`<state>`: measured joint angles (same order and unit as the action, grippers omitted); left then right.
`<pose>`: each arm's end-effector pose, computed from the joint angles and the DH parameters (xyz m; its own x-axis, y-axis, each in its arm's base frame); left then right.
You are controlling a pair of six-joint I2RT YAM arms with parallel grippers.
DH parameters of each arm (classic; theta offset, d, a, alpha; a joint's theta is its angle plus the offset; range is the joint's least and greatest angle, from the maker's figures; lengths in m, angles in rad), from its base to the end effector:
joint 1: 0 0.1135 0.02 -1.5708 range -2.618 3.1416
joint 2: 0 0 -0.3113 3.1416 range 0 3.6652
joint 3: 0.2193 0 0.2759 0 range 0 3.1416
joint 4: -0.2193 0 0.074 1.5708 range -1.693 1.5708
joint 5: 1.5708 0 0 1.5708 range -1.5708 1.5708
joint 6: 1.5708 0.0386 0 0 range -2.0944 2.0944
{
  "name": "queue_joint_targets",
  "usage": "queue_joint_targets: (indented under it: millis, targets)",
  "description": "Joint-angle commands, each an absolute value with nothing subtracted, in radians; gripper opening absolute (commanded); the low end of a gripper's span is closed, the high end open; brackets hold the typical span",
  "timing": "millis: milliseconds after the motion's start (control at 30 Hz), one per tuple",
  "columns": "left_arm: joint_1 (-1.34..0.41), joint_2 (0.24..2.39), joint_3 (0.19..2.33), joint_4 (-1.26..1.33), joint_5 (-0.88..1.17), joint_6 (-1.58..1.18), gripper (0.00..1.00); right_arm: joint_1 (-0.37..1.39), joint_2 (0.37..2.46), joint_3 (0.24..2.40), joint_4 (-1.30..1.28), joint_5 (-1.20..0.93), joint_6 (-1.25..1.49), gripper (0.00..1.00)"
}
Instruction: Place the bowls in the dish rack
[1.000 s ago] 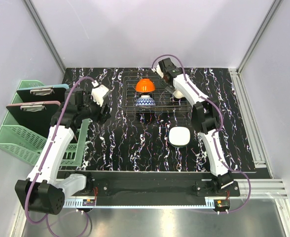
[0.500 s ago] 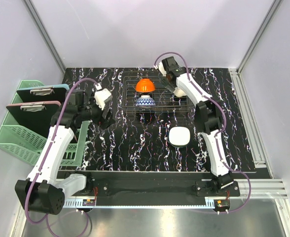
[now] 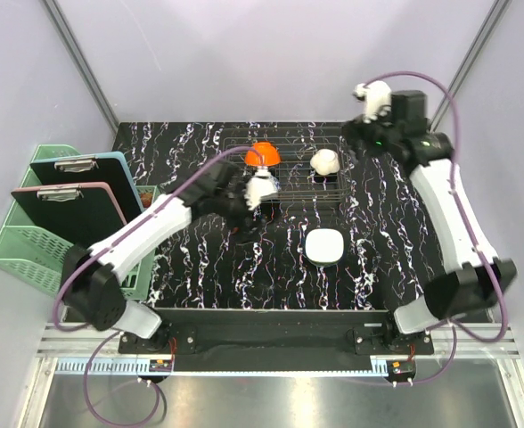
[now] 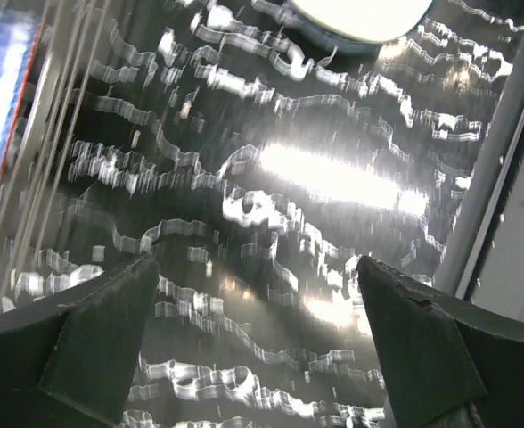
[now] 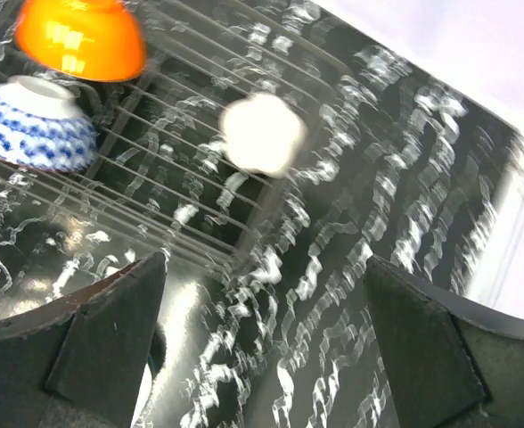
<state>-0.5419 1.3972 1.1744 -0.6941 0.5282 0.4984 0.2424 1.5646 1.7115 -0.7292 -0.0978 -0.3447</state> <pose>0.2533 -0.1752 0.3340 -0.2588 0.6377 -0.7255 0.9470 0.3154 -0.0606 0.3579 0.0924 0.4618 -0.3950 -0.4441 -0.8042 -0.4797 0.8463 -0.2317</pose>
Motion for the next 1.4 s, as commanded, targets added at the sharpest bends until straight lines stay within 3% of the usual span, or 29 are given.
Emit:
queue_joint_targets:
  millis: [0, 67, 167, 333, 400, 800, 1367]
  targets:
    - [-0.662, 1.535, 1.342, -0.634, 0.434, 0.440, 0.99, 0.153, 1.416, 1.547, -0.733, -0.207, -0.333, 1.00]
    - [-0.721, 1.621, 1.420, -0.634, 0.419, 0.391, 0.99, 0.135, 1.366, 1.488, -0.736, -0.201, -0.362, 1.00]
    - [-0.771, 1.722, 1.514, -0.640, 0.419, 0.327, 0.99, 0.127, 1.278, 1.372, -0.742, -0.198, -0.380, 0.91]
    - [-0.810, 1.848, 1.617, -0.657, 0.414, 0.261, 0.99, 0.127, 1.200, 1.217, -0.768, -0.228, -0.371, 0.66]
    - [-0.811, 1.871, 1.621, -0.657, 0.416, 0.250, 0.99, 0.127, 1.197, 1.159, -0.773, -0.259, -0.368, 0.61]
    - [-0.811, 1.881, 1.580, -0.643, 0.356, 0.239, 0.99, 0.141, 1.301, 1.092, -0.842, -0.475, -0.350, 0.59]
    - [-0.810, 1.899, 1.568, -0.612, 0.385, 0.207, 0.99, 0.253, 1.434, 1.035, -0.816, -0.379, -0.331, 0.51]
